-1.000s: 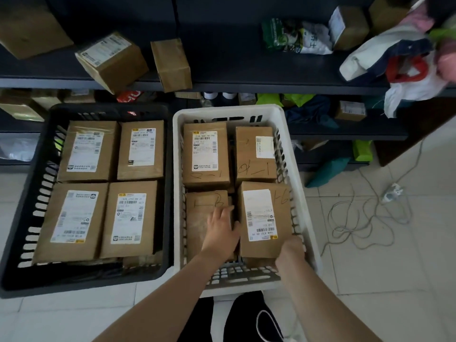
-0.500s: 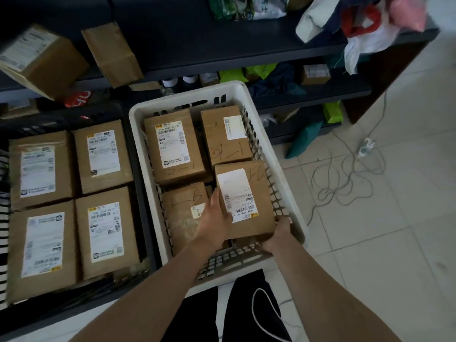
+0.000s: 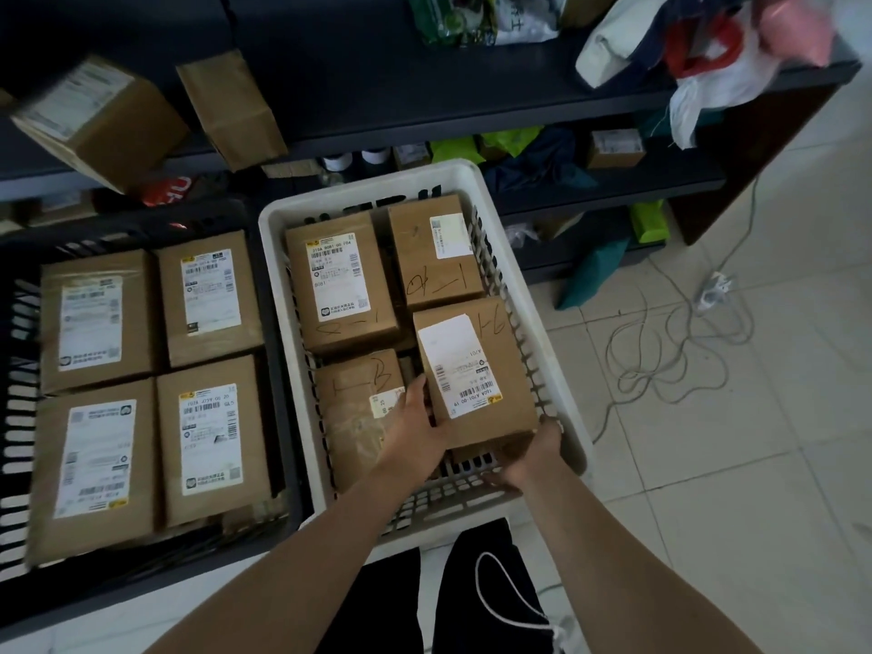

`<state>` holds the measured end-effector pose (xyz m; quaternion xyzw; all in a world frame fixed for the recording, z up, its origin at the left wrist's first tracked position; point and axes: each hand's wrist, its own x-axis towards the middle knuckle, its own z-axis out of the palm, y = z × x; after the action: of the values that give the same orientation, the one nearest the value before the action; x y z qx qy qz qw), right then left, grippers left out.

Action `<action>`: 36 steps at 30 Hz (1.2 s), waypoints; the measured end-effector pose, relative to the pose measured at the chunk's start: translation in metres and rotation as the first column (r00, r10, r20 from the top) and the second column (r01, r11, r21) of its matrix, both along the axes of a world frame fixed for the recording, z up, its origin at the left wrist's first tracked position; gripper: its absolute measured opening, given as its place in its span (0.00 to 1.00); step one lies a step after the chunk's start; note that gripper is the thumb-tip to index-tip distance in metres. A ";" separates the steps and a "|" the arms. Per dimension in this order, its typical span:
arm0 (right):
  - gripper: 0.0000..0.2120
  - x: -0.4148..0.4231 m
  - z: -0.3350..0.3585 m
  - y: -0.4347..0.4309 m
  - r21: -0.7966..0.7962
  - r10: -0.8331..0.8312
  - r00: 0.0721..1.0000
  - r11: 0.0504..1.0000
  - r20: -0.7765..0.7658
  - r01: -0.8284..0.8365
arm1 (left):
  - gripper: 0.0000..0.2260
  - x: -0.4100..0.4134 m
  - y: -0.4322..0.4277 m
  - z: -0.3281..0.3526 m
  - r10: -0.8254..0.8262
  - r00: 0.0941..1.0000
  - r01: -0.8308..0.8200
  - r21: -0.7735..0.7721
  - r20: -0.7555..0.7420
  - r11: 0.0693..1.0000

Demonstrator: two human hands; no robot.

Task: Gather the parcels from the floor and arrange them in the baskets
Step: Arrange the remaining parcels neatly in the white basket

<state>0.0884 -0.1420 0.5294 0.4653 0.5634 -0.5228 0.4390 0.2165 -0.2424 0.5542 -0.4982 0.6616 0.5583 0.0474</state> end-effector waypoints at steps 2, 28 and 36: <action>0.22 -0.001 0.001 -0.001 0.009 0.018 0.997 1.000 -0.072 -0.017 | 0.34 -0.002 0.006 -0.002 -0.017 1.000 0.017 0.035 0.006 0.999; 0.17 -0.007 -0.006 0.007 0.100 0.094 0.976 0.992 -0.195 -0.076 | 0.27 0.040 -0.002 0.015 0.102 0.972 -0.029 -0.319 0.213 0.947; 0.14 -0.005 -0.011 0.005 0.136 0.219 0.955 0.971 -0.199 -0.194 | 0.38 0.034 -0.002 0.009 -0.152 0.945 0.218 -0.210 0.289 0.953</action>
<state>0.0832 -0.1373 0.5181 0.3697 0.6820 -0.4874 0.4007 0.2504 -0.2449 0.5635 -0.5069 0.7554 0.3945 0.1293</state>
